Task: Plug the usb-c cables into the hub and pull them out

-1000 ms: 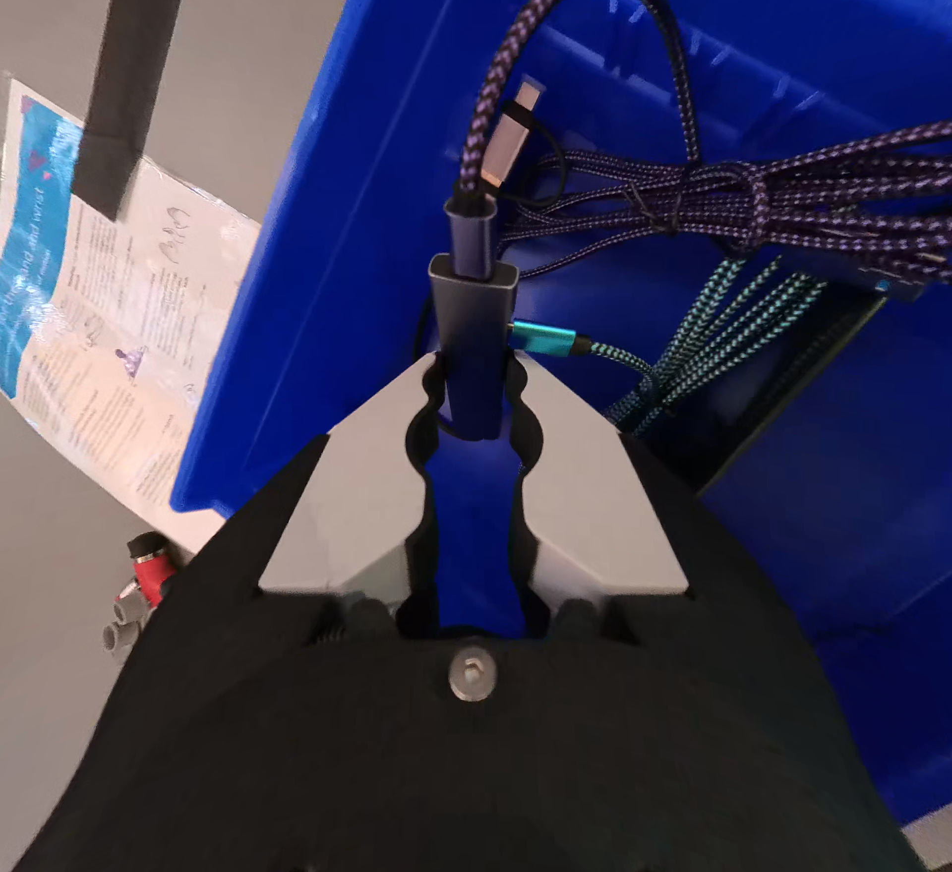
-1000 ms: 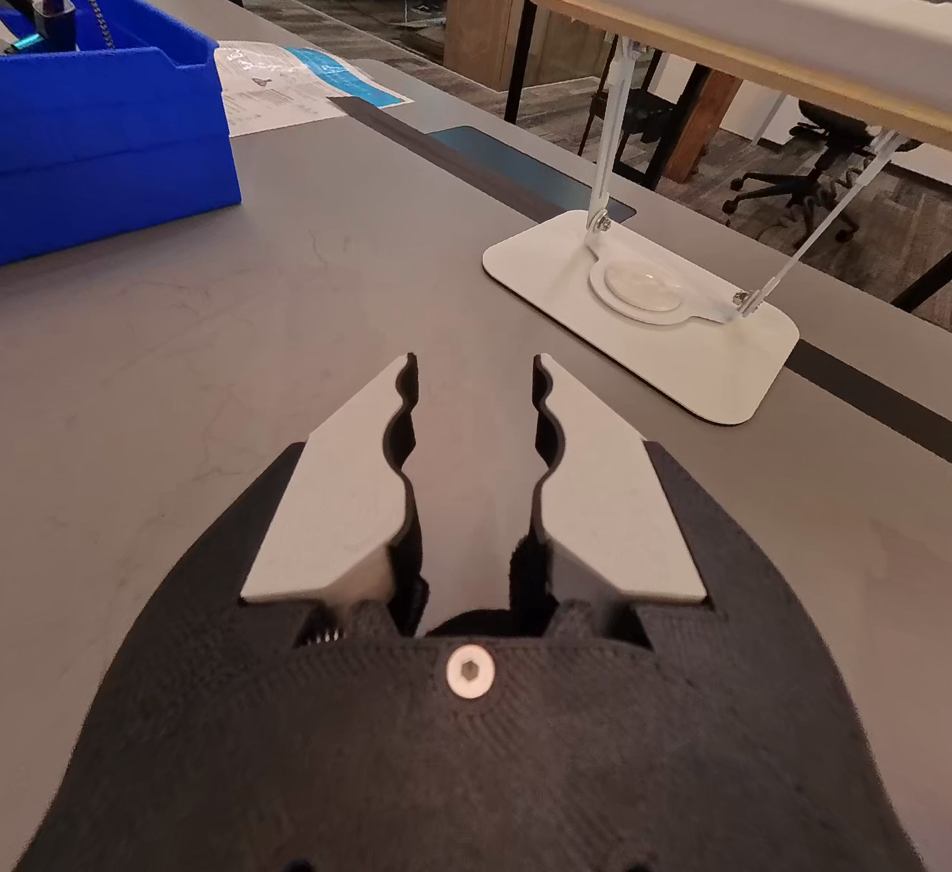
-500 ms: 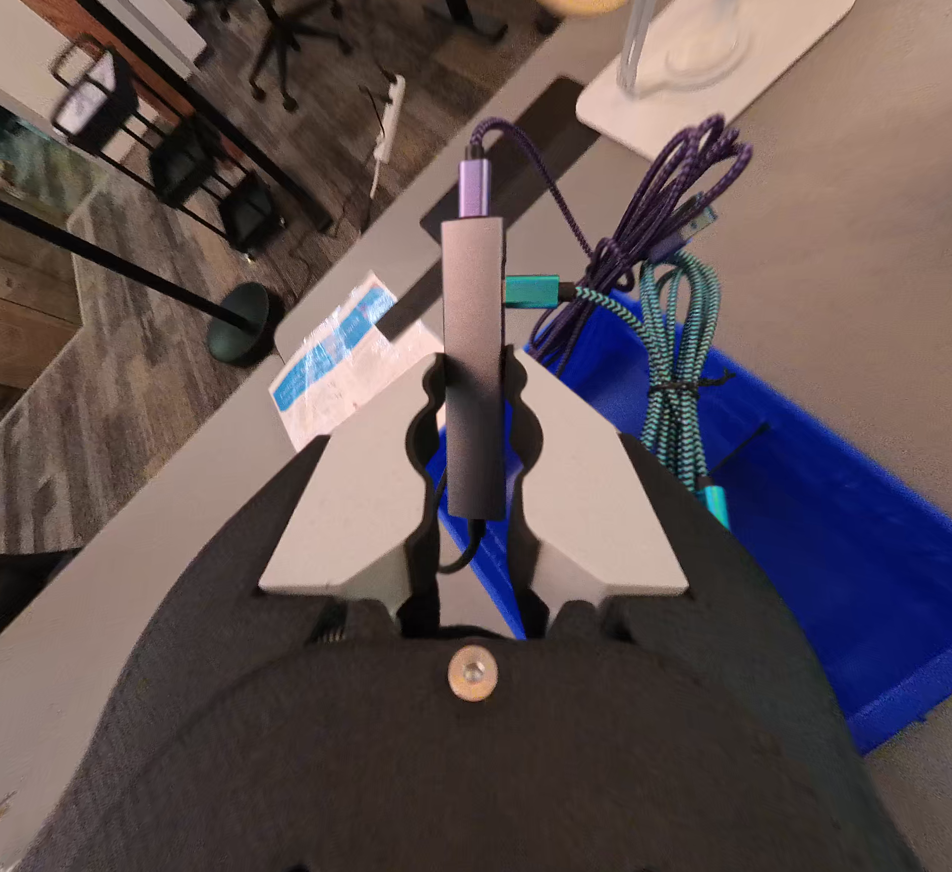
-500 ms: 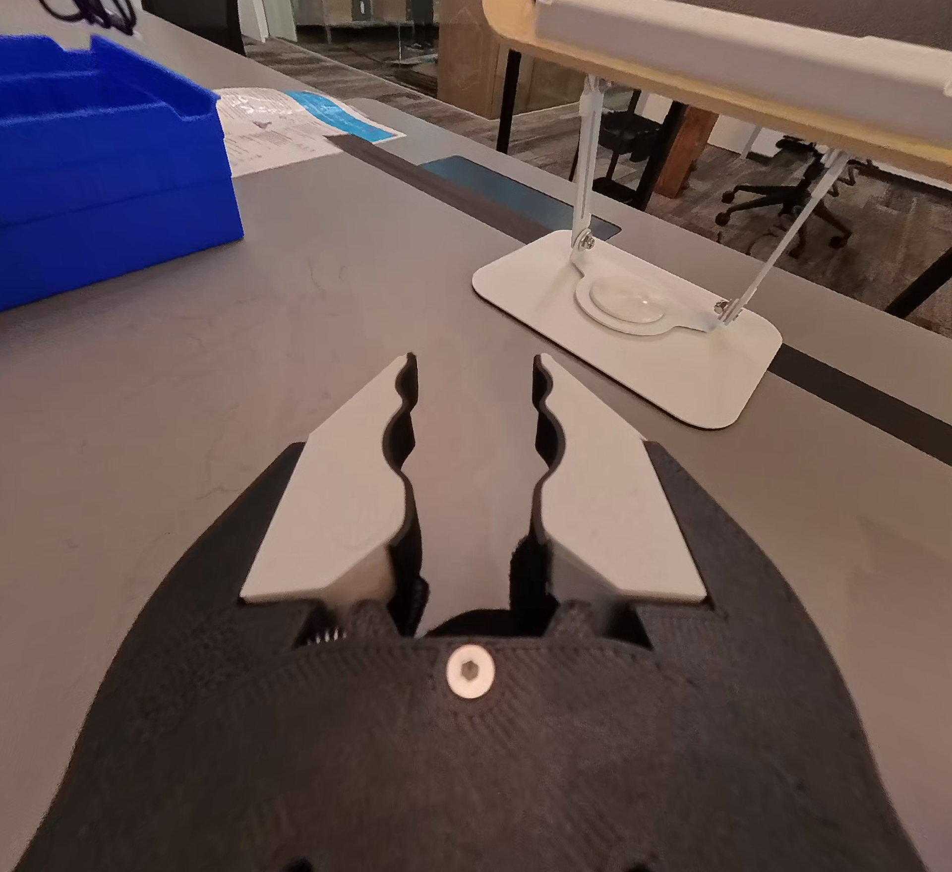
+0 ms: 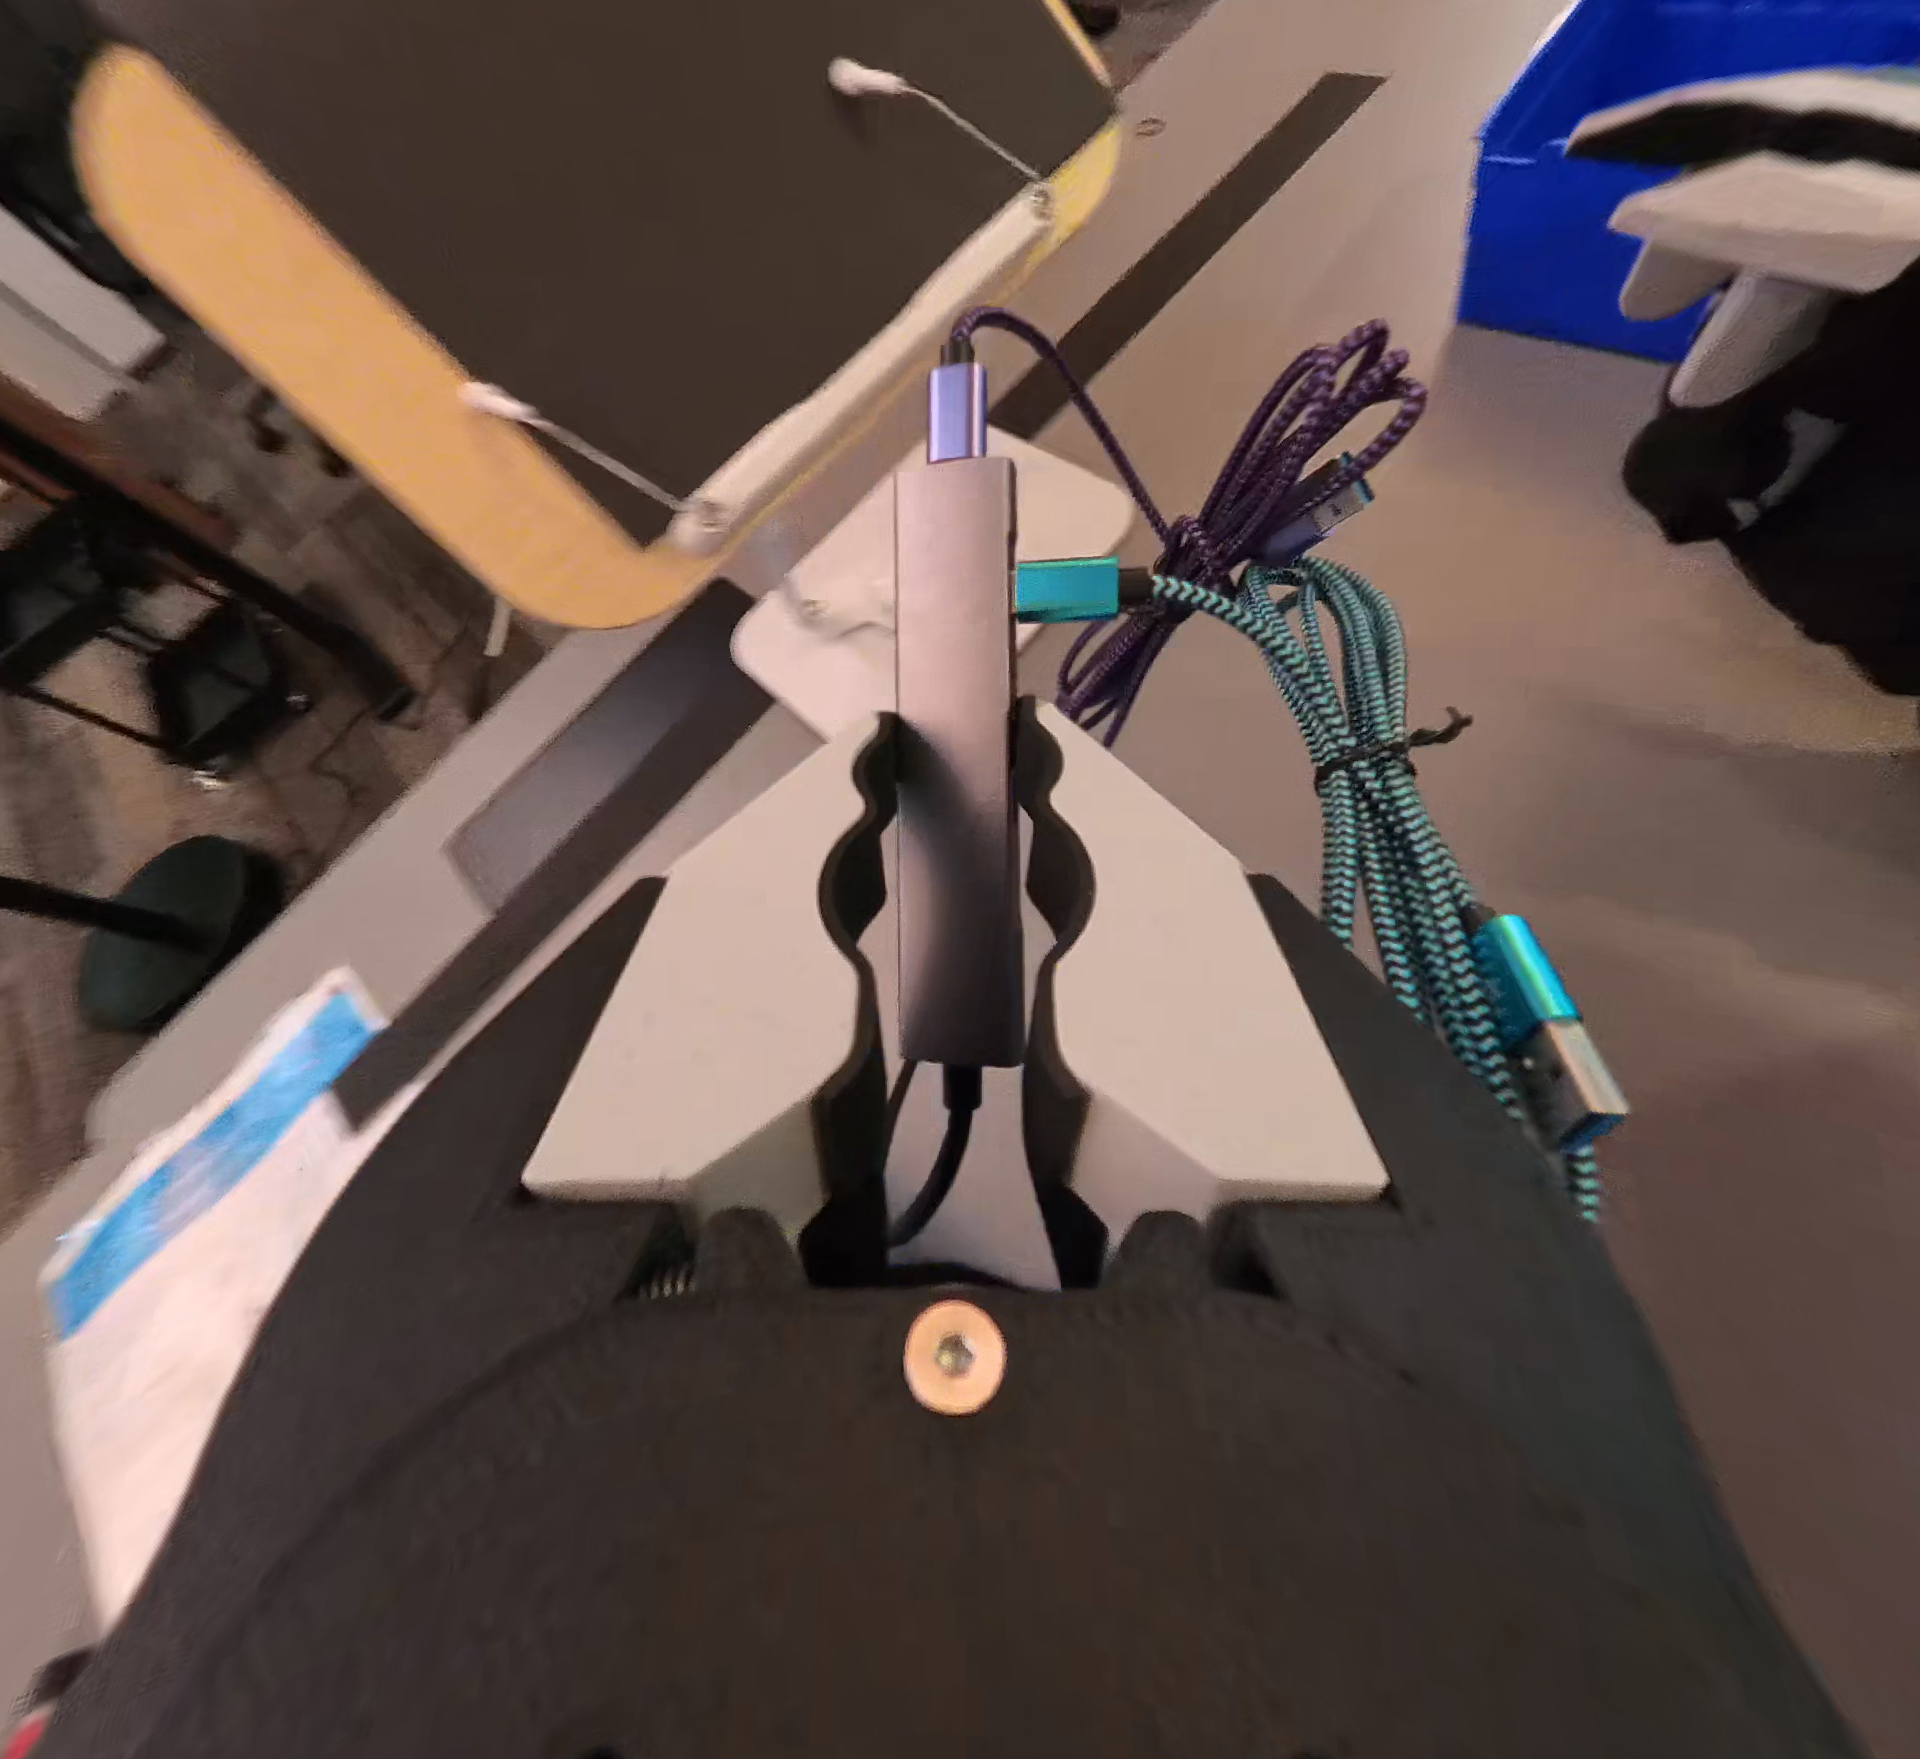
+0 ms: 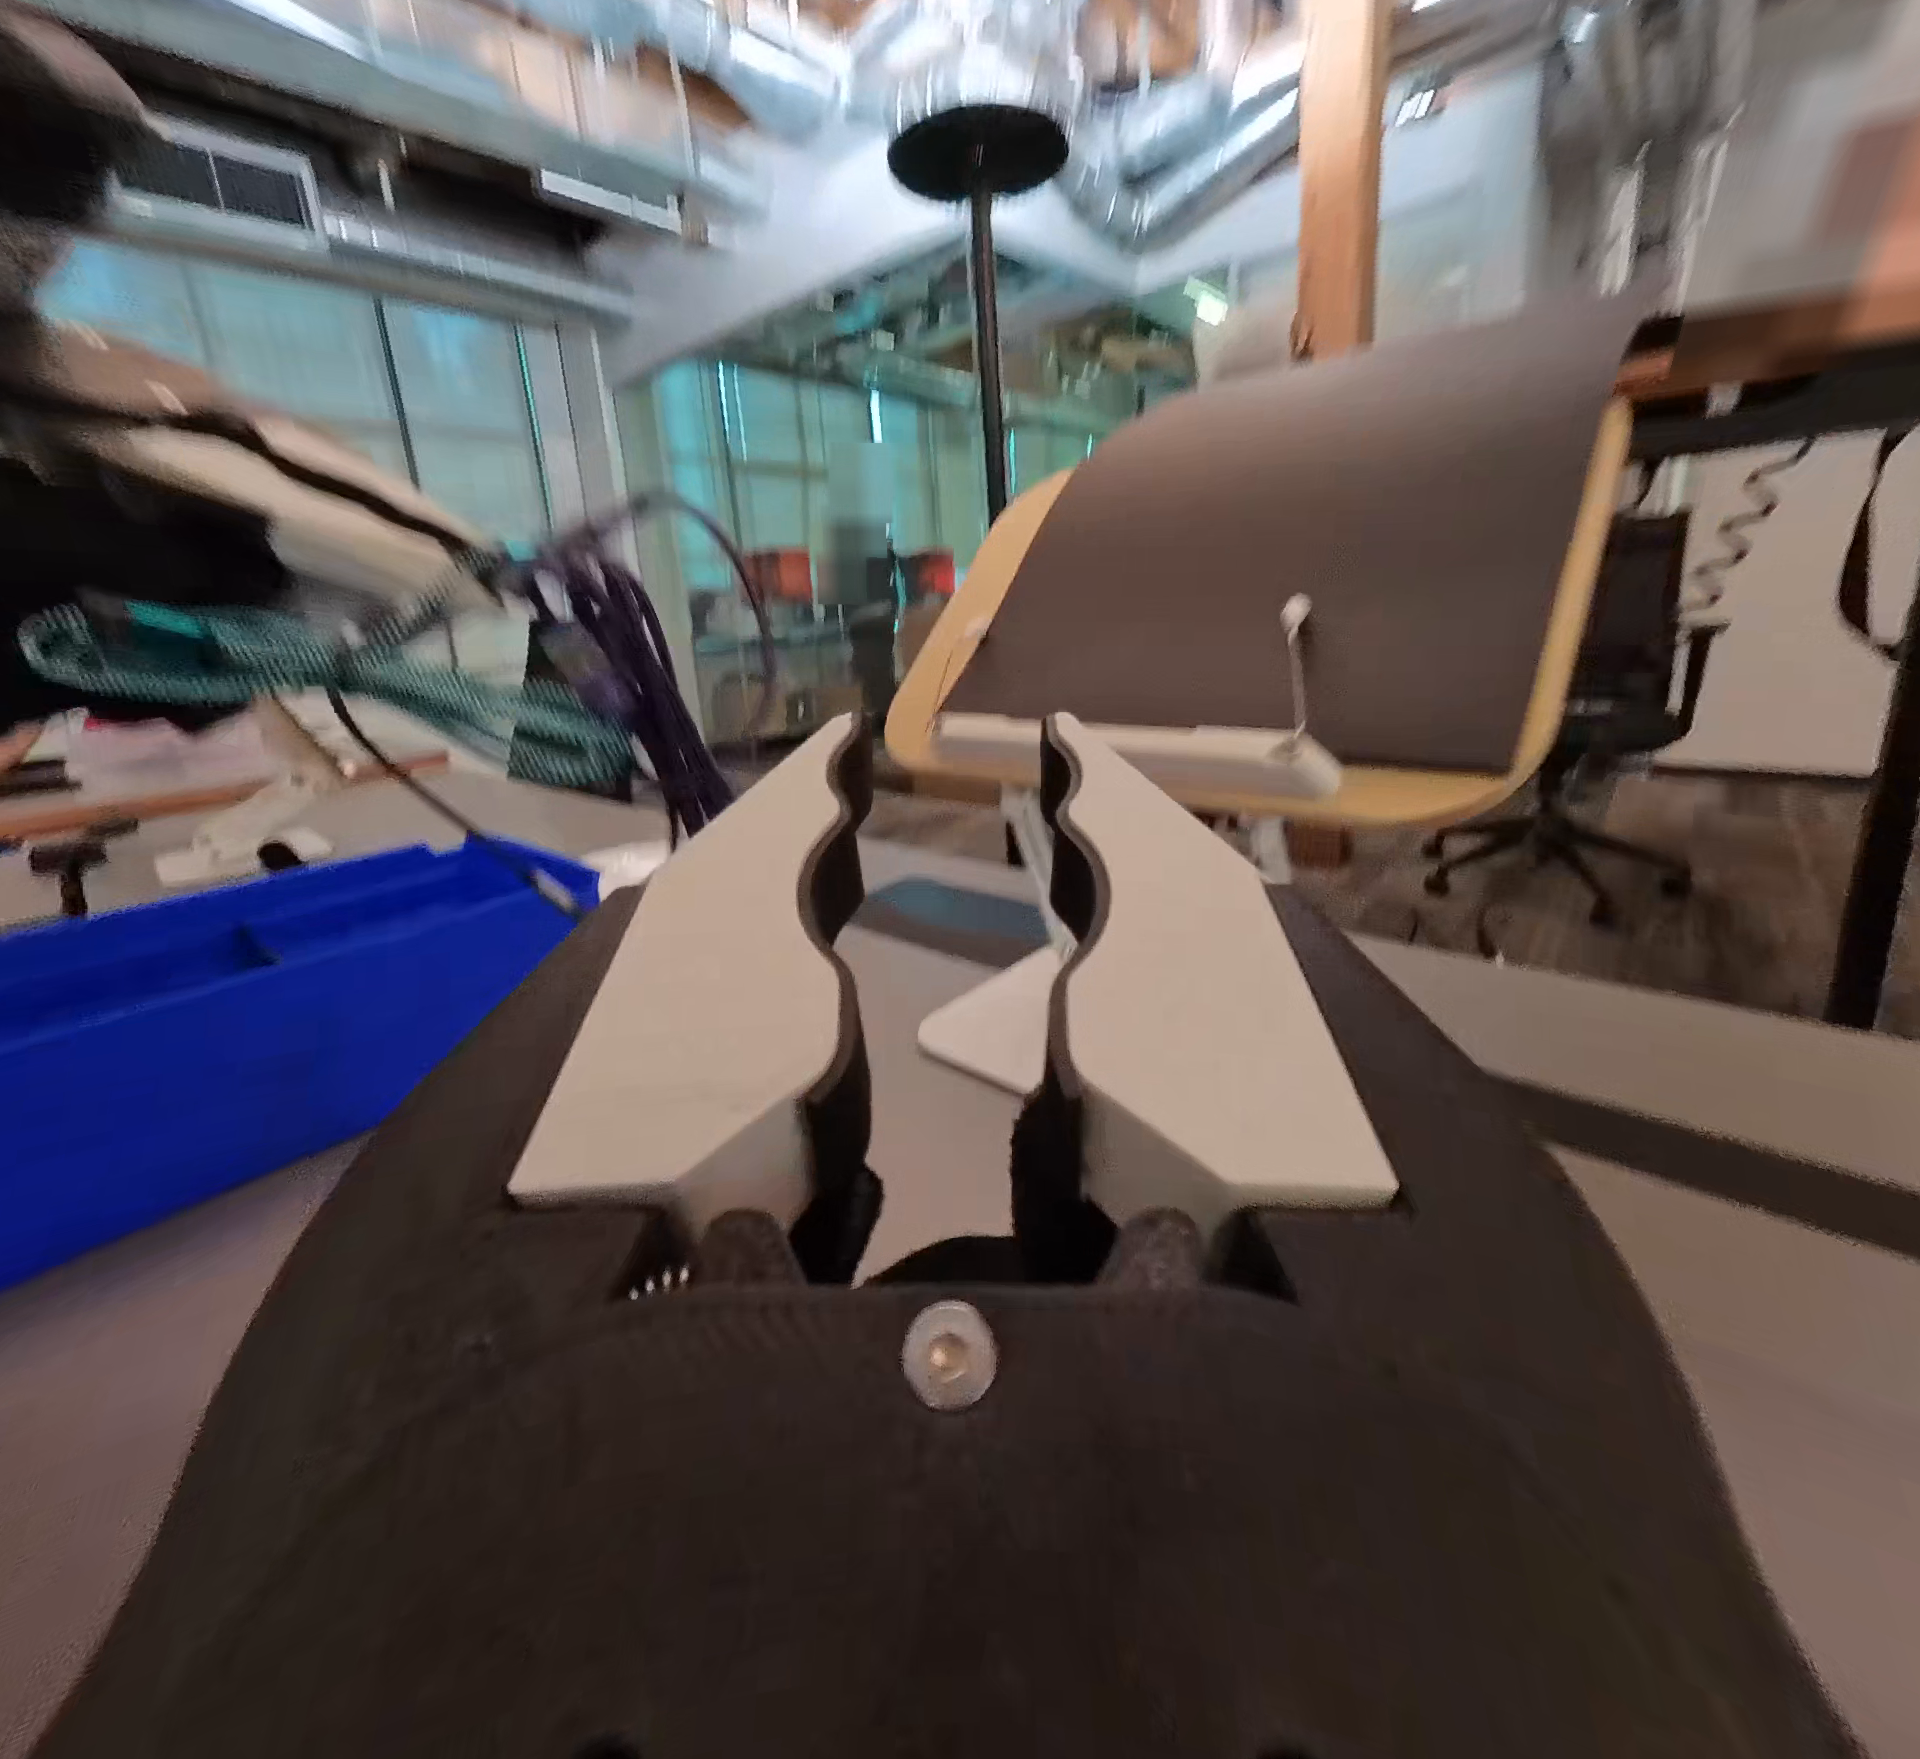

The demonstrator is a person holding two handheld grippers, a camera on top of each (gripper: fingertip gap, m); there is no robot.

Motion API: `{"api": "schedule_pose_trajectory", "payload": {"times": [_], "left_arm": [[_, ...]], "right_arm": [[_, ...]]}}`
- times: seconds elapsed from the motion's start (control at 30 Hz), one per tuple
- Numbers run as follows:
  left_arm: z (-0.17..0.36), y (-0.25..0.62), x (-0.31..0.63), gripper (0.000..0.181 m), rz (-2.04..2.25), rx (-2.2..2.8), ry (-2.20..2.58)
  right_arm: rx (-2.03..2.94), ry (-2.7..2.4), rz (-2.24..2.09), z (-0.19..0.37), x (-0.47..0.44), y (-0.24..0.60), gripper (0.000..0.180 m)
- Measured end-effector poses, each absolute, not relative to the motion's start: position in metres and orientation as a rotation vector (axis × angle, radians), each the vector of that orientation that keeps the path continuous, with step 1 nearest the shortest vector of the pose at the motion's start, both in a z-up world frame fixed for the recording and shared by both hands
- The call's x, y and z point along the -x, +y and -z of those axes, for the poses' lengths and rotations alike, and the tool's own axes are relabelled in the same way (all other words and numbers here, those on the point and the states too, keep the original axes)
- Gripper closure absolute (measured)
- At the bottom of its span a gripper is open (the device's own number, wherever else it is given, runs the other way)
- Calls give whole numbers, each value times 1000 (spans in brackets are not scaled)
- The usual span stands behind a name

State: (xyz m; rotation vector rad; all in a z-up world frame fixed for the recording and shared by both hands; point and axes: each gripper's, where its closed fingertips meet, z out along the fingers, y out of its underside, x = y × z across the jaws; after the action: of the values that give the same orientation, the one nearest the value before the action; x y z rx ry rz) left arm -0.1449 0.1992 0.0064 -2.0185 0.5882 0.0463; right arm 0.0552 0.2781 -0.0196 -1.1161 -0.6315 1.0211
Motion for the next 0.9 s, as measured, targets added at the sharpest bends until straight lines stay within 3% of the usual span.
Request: {"api": "schedule_pose_trajectory", "payload": {"times": [0.2, 0.37, 0.7, 0.9], "left_arm": [[69, 232, 86, 160, 48, 2115, 570], [117, 238, 71, 160, 135, 2195, 564], [138, 229, 65, 161, 266, 2206, 508], [150, 223, 60, 160, 305, 2214, 496]], "right_arm": [[981, -716, -942, -4, -66, 254, 151], [1052, -1090, -692, 41, -4, 231, 152], [1201, -1286, -566, 107, 45, 226, 156], [1215, -1322, -486, 123, 51, 228, 169]]}}
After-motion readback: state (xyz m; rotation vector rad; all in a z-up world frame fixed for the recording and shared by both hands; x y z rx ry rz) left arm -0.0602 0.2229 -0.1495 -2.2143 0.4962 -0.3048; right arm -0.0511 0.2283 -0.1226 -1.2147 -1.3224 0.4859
